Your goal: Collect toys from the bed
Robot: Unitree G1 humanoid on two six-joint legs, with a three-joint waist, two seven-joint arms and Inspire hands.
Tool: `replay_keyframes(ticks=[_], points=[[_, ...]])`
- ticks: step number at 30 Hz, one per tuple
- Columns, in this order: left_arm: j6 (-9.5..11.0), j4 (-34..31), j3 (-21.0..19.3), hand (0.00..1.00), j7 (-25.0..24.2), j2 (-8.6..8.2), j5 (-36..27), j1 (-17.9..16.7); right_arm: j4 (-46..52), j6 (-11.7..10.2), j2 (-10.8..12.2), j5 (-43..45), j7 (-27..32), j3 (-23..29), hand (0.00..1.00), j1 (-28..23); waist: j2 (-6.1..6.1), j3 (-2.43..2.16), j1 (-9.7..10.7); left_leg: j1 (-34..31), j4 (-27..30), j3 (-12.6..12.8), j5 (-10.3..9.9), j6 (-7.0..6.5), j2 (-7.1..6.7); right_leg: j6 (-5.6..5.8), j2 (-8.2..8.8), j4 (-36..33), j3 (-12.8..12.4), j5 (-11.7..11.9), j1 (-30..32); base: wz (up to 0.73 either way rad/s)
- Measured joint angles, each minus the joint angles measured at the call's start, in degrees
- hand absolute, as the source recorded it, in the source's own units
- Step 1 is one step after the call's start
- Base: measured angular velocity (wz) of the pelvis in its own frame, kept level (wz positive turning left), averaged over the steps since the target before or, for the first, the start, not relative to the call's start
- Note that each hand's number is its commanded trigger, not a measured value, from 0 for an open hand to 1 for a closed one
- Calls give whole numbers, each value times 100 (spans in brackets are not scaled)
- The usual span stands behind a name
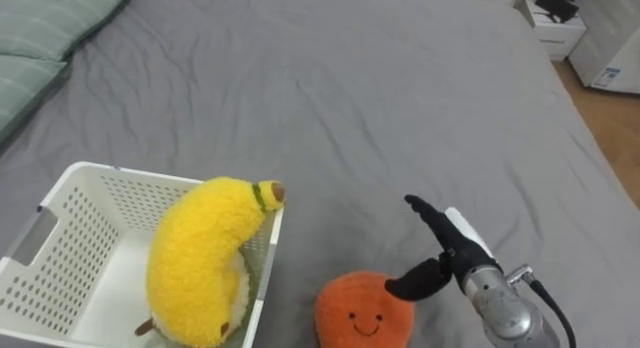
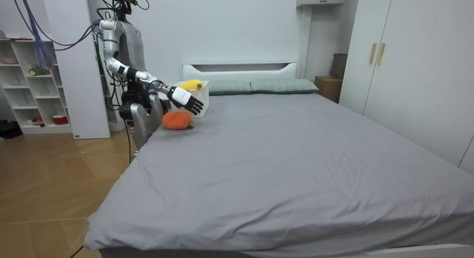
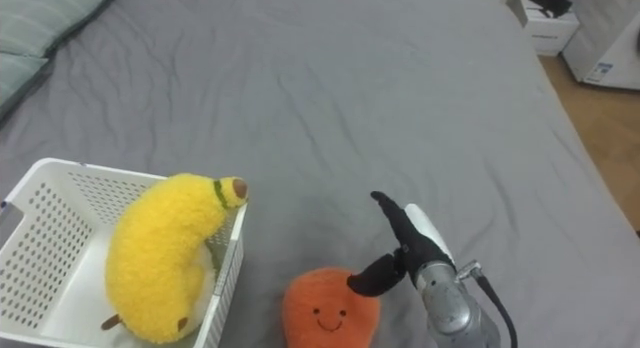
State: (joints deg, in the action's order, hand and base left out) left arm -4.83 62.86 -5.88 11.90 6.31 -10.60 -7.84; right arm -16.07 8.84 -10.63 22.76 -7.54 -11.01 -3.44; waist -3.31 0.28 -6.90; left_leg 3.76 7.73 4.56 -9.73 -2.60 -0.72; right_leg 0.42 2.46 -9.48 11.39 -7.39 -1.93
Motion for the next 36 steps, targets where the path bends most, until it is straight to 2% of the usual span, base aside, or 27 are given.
replay_keyframes(ticks=[6, 20, 21, 22, 23, 26, 29, 32, 36], points=[[68, -1, 52, 0, 22, 2, -116, -22, -439, -2, 119, -36, -47, -213, 0, -9, -4, -3, -107, -11, -10, -3, -1, 1, 3, 0, -6, 64, 18, 2, -11, 0], [105, -152, 46, 0, -19, -4, -95, -76, -637, 0, 147, 0, -148, -500, 0, -7, -21, 3, -336, -25, -11, -72, -1, 1, 2, 1, 5, 64, 149, 3, -38, 2], [103, -178, 48, 0, -24, -7, -95, -80, -675, 0, 147, -1, -149, -526, 6, -6, -20, 5, -342, -25, -11, -77, -1, 2, 2, 2, 5, 64, 153, 3, -40, 0], [100, -228, 49, 0, -41, -11, -94, -87, -737, -5, 147, 9, -171, -540, 19, -3, -17, 11, -354, -25, -10, -78, -1, 2, 2, 1, 4, 64, 154, 3, -41, 0], [101, -230, 49, 0, -60, -10, -92, -79, -800, -7, 147, 19, -192, -550, 55, 13, -19, 11, -357, -24, -10, -81, -2, 2, 2, 1, 4, 64, 154, 3, -44, 0], [104, -230, 49, 0, -149, -15, -91, -46, -1058, -7, 148, 205, -302, -577, 83, 25, -15, 21, -431, -21, -10, -88, -2, 1, 0, 2, 6, 63, 157, 3, -46, 0], [104, -230, 47, 0, -183, -15, -90, -45, -1260, -14, 147, 338, -352, -577, 96, 96, 0, 34, -444, -22, -8, -92, -4, 1, 1, 2, 7, 64, 174, 3, -46, 0], [103, -230, 48, 0, -223, -17, -32, -39, -1328, -12, 144, 364, -355, -577, 100, 191, -5, 38, -446, -34, -8, -95, -8, 2, 0, 2, 4, 69, 169, 3, -44, 0], [102, -230, 47, 0, -241, -20, 16, -11, -1507, -3, 164, 375, -392, -612, 100, 242, -25, 35, -471, -58, -7, -109, -11, 1, -1, 2, 3, 74, 173, 2, -22, 0]])
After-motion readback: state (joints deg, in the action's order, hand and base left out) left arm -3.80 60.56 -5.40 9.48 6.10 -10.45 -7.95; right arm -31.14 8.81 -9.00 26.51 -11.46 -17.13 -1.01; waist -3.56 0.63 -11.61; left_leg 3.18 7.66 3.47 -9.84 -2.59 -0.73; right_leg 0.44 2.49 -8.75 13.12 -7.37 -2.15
